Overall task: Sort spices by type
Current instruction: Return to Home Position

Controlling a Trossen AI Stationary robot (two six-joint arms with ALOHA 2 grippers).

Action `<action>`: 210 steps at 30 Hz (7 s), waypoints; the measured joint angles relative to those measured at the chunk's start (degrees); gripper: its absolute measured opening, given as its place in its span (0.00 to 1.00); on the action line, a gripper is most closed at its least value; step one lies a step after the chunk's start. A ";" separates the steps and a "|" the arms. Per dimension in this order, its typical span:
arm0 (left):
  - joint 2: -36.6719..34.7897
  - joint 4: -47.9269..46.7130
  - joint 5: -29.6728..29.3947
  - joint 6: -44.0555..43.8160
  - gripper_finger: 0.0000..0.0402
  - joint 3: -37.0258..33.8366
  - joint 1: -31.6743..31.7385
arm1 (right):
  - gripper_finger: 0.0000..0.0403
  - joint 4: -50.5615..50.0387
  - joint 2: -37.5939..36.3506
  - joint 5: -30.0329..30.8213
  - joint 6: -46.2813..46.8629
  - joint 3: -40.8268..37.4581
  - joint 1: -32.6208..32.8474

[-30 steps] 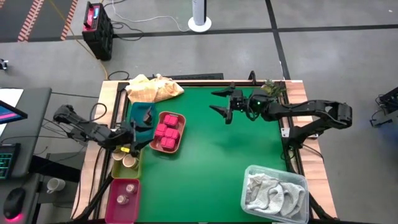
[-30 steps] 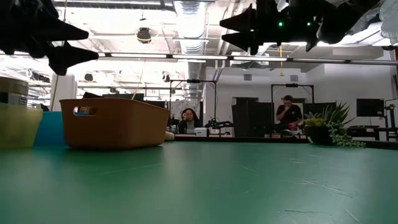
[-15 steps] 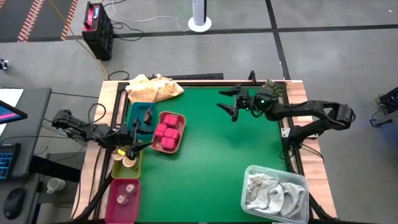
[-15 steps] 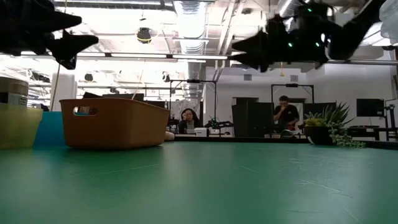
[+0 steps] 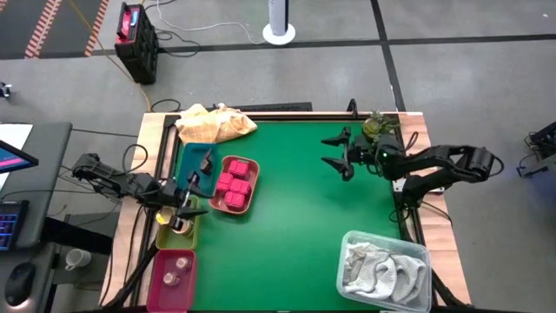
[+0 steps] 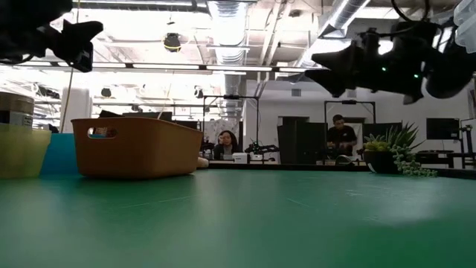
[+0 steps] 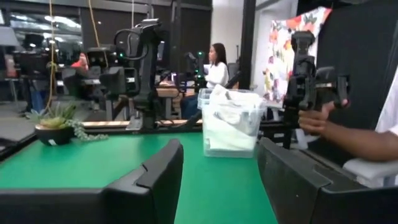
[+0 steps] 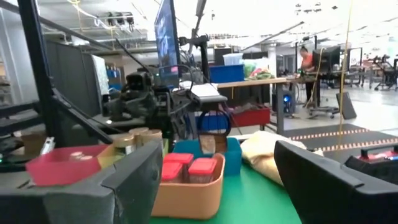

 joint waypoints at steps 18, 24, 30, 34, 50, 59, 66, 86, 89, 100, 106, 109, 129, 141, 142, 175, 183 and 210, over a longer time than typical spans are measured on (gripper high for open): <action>0.04 -3.78 -1.96 5.67 0.33 2.03 0.04 | 0.76 3.78 -9.77 -1.37 17.24 -11.96 -7.02; -0.03 -5.46 -1.28 5.86 0.33 3.17 0.04 | 0.75 -5.31 -22.25 -1.41 16.42 -11.96 -5.67; 0.02 -7.05 -1.25 3.86 0.33 3.26 0.04 | 0.75 -25.96 -38.27 2.76 12.14 -11.96 -5.46; 0.00 -7.08 -1.46 3.70 0.33 3.28 0.04 | 0.75 -37.97 -47.81 6.19 9.92 -11.96 -5.14; 0.00 -8.13 -10.74 6.18 0.33 3.21 0.04 | 0.75 -66.97 -68.97 20.90 4.11 -8.19 3.31; 0.02 -8.55 -10.74 5.81 0.33 3.21 0.04 | 0.75 -80.55 -76.66 31.66 2.18 -5.55 9.46; 0.01 -8.64 -10.76 5.89 0.33 3.21 0.04 | 0.75 -81.43 -76.53 33.65 1.19 -5.40 12.41; 0.04 -13.81 -14.18 6.74 0.33 3.41 0.02 | 0.75 -85.63 -76.26 37.72 1.34 -8.81 18.03; 0.02 -13.97 -14.30 3.88 0.33 3.41 0.04 | 0.75 -85.66 -76.28 37.64 1.32 -8.83 18.84; 0.02 -11.87 -14.75 10.43 0.33 3.28 0.02 | 0.75 -85.68 -76.26 37.64 -4.20 -8.87 18.86; 0.02 -11.95 -14.76 11.48 0.33 3.28 0.04 | 0.75 -83.28 -76.28 36.74 9.52 -9.20 19.51; 0.02 -11.91 -14.74 10.80 0.33 3.28 0.04 | 0.75 -82.83 -76.30 31.12 12.55 -9.20 21.17; 0.02 -12.15 -14.67 8.00 0.33 3.28 0.02 | 0.75 -82.39 -76.30 27.89 4.31 -9.11 28.70; 0.02 -12.18 -14.63 7.41 0.33 3.28 0.03 | 0.75 -82.33 -76.30 27.89 4.20 -9.07 28.68; 0.02 -12.17 -14.63 7.39 0.33 3.26 0.03 | 0.75 -82.34 -76.30 27.89 4.20 -9.07 28.68; 0.02 -12.20 -14.63 7.34 0.33 3.23 0.02 | 0.75 -82.29 -76.30 27.89 4.25 -8.98 28.67; 0.02 -12.20 -14.63 7.34 0.33 3.23 0.03 | 0.75 -82.28 -76.30 27.89 4.25 -8.98 28.68; 0.02 -12.22 -14.63 7.34 0.33 3.23 0.04 | 0.75 -82.28 -76.30 27.89 4.25 -8.98 28.66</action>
